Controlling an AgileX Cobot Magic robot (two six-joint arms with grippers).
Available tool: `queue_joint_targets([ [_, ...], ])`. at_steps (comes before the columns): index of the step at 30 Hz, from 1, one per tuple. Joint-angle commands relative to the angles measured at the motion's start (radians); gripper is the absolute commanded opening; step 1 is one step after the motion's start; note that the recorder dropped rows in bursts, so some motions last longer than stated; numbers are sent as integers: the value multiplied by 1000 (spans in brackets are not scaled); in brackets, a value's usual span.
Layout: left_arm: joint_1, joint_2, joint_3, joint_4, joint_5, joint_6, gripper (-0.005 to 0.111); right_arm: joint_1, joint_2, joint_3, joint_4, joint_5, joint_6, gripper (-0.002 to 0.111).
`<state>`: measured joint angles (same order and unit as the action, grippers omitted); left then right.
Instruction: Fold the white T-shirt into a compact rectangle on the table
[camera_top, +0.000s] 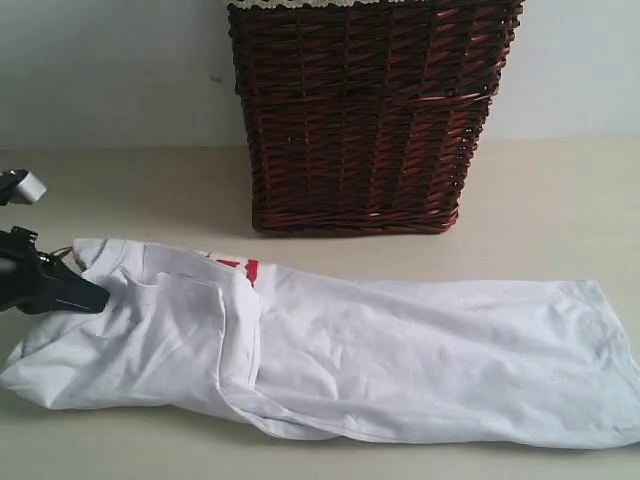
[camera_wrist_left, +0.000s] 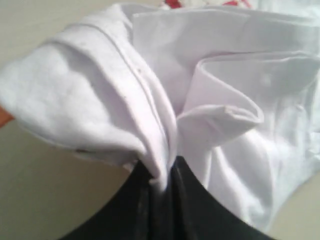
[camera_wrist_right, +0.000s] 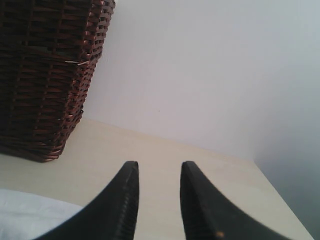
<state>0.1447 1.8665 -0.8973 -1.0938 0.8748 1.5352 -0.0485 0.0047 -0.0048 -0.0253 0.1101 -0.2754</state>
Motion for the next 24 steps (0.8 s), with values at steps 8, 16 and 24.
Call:
queue_joint_targets([
  [8,-5,-5,2,-60,112,-34,0,-4,-5,5,3,-6,1,30],
  [16,-5,-5,2,48,103,-17,42,-4,-5,5,3,-6,1,30],
  [24,-5,-5,78,62,111,3,65,-4,-5,5,3,-6,1,30],
])
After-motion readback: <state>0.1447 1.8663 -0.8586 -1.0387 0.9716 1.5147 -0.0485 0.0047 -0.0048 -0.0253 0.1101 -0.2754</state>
